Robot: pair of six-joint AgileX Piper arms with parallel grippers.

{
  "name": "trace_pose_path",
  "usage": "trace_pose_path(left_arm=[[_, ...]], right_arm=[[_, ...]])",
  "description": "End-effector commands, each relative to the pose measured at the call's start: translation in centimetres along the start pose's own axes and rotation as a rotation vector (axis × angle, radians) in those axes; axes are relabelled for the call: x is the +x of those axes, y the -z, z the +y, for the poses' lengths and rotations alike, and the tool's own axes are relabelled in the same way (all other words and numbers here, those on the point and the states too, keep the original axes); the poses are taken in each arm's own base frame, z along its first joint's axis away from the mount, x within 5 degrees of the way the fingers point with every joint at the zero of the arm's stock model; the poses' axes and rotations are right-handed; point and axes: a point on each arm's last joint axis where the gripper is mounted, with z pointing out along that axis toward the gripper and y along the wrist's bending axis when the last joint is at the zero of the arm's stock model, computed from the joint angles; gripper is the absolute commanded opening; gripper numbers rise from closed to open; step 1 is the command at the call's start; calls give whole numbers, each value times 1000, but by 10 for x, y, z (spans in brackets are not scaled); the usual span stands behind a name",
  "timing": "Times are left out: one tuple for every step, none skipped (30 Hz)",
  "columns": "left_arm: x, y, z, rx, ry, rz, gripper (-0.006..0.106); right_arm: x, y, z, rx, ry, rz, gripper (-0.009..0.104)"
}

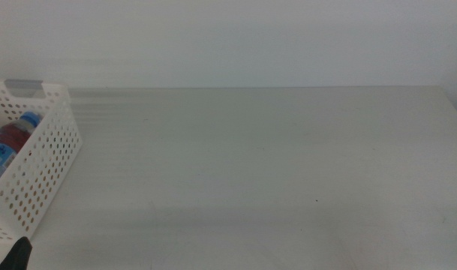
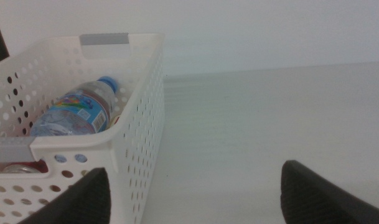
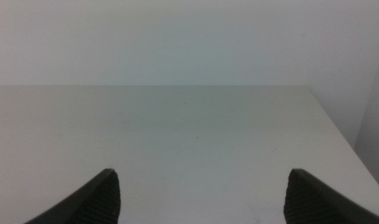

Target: Use arms to grab the bottles and put them into the dustbin to the left of the table.

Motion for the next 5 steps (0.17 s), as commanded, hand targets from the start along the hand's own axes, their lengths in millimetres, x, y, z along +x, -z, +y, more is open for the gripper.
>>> trace_pose_path(left_arm=[[-5,1,1,-8,21,-80,90],[-5,1,1,-8,21,-80,90],[-6,1,1,-8,21,-84,90],[-6,1,1,-9,21,-90,90],[-6,1,1,-9,21,-90,90]], right_arm=[[-10,3,-1,16,20,-103,72],[-10,3,-1,19,20,-103,72],[-10,3,-1,22,20,-104,72],[-10,3,-1,23,20,-104,72],[-10,3,-1,23,20,-104,72]])
